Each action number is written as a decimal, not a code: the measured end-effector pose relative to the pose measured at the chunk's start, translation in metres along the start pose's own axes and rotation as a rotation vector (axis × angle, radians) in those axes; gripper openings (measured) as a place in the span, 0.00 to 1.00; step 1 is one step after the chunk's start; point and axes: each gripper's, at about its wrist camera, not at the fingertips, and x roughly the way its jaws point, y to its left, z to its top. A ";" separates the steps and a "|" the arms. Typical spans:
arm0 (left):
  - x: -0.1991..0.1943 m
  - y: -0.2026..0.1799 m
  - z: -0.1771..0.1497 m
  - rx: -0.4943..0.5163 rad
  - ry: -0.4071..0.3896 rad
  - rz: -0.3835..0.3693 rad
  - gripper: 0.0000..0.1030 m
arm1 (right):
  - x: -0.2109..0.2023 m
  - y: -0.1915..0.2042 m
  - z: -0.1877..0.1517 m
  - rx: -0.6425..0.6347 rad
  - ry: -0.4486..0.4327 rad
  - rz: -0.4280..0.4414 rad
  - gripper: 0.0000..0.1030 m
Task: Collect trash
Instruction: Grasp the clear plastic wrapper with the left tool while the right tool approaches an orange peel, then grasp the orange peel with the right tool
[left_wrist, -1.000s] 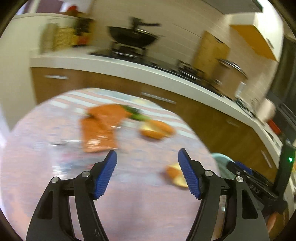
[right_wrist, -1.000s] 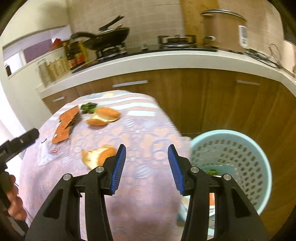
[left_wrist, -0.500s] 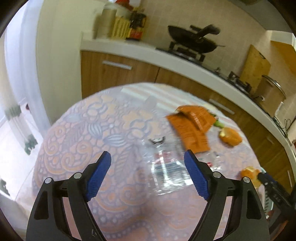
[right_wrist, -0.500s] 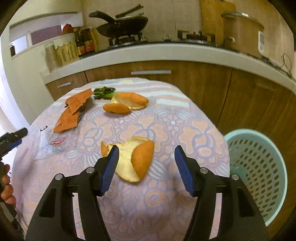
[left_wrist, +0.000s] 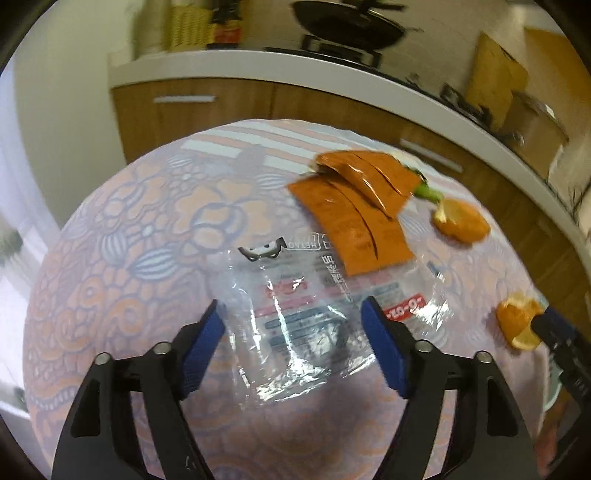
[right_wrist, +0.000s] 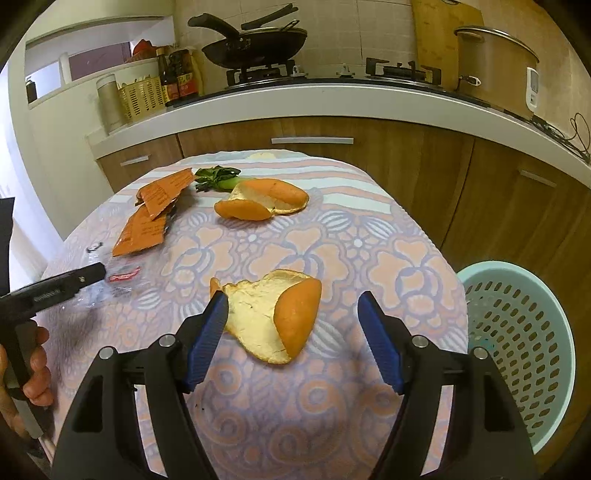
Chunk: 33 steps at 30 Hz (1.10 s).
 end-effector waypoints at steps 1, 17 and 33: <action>0.001 -0.005 -0.001 0.019 0.003 0.010 0.60 | 0.000 0.001 0.000 -0.004 0.000 -0.001 0.67; -0.024 -0.014 -0.014 0.094 -0.041 0.005 0.03 | 0.003 0.005 0.000 -0.004 0.031 0.007 0.78; -0.081 -0.018 -0.011 0.061 -0.137 -0.117 0.03 | 0.030 0.031 -0.001 -0.094 0.166 -0.025 0.79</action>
